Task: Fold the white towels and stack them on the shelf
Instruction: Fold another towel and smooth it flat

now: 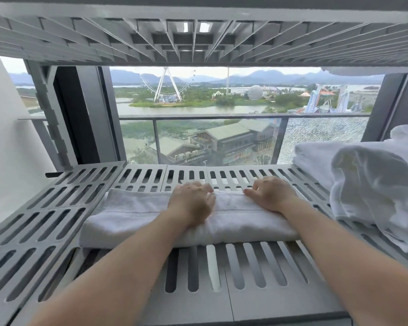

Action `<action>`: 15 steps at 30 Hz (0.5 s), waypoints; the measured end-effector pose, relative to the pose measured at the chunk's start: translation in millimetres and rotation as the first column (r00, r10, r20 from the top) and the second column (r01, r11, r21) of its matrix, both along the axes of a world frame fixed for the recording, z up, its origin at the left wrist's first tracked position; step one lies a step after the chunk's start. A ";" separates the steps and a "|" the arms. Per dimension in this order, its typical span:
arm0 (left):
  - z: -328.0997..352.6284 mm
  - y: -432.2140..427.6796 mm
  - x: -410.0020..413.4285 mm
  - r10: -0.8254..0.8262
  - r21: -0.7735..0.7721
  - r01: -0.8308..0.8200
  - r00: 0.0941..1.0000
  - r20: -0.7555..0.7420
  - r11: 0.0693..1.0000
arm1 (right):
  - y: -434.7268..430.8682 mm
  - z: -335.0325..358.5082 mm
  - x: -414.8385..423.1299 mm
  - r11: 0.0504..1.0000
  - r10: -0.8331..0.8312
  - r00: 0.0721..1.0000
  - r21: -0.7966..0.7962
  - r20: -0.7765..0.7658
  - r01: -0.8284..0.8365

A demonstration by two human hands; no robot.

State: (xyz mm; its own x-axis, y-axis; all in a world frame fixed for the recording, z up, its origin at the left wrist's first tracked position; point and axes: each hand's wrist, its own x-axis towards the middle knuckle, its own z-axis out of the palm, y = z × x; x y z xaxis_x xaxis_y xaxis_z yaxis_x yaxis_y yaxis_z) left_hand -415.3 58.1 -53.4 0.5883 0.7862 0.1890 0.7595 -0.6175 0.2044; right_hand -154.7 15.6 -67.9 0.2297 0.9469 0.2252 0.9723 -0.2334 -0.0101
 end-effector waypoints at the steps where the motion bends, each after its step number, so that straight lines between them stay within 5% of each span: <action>1: -4.5 0.5 2.9 0.013 -0.050 -0.016 0.999 -0.046 0.999 | -2.5 0.1 6.2 1.000 -0.009 0.999 -0.003 -0.051 0.009; 8: -20.7 8.3 6.3 0.076 -0.097 -0.088 0.990 -0.121 0.991 | -10.4 5.7 27.1 0.999 -0.048 0.948 -0.021 -0.313 0.044; 15: -23.5 11.3 9.1 0.119 -0.073 -0.128 0.985 -0.126 0.989 | -10.8 17.4 35.9 0.994 0.000 0.633 0.068 -0.774 0.083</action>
State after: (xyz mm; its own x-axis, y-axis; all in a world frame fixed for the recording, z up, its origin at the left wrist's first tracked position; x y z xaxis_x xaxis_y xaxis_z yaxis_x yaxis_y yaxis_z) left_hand -406.2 69.3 -76.8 0.5003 0.8641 0.0557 0.8511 -0.5026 0.1517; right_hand -118.9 4.8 -50.5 0.3972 0.9173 0.0288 0.5888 -0.2307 -0.7746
